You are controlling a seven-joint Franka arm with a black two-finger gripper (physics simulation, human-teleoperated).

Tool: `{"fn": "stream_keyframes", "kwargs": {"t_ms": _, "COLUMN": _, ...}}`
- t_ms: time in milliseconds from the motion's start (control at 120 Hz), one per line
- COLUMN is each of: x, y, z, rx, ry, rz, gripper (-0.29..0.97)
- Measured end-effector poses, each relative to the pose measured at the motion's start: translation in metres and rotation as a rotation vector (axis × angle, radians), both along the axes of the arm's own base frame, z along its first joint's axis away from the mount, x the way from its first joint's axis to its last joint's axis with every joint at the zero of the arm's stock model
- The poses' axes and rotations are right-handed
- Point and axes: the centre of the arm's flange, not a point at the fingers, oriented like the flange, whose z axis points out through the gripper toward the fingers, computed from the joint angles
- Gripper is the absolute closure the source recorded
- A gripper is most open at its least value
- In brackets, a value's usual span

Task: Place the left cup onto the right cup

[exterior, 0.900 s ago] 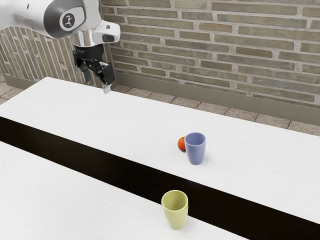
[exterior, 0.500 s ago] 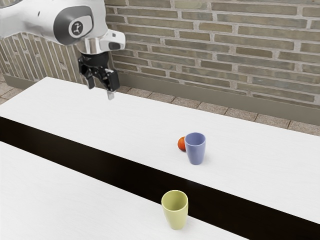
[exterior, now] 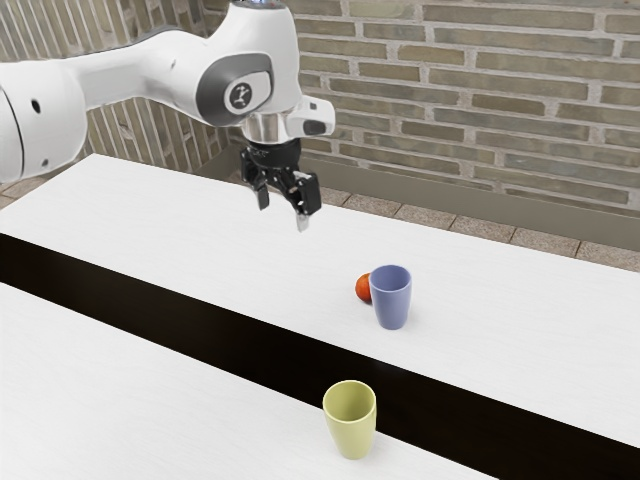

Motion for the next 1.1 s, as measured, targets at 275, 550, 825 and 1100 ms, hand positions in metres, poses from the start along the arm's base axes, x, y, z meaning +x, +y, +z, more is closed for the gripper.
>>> {"fn": "stream_keyframes", "kwargs": {"t_ms": 275, "x": 0.055, "y": -0.02, "z": -0.044, "rx": -0.041, "ry": -0.045, "rz": 0.051, "gripper": 0.0}}
{"fn": "stream_keyframes", "kwargs": {"t_ms": 550, "x": 0.08, "y": -0.04, "z": -0.086, "rx": -0.059, "ry": -0.051, "rz": 0.071, "gripper": 0.0}}
{"fn": "stream_keyframes", "kwargs": {"t_ms": 825, "x": 0.096, "y": -0.046, "z": -0.131, "rx": -0.068, "ry": -0.05, "rz": 0.091, "gripper": 0.0}}
{"fn": "stream_keyframes", "kwargs": {"t_ms": 1100, "x": 0.109, "y": -0.056, "z": -0.155, "rx": -0.085, "ry": -0.086, "rz": 0.098, "gripper": 0.0}}
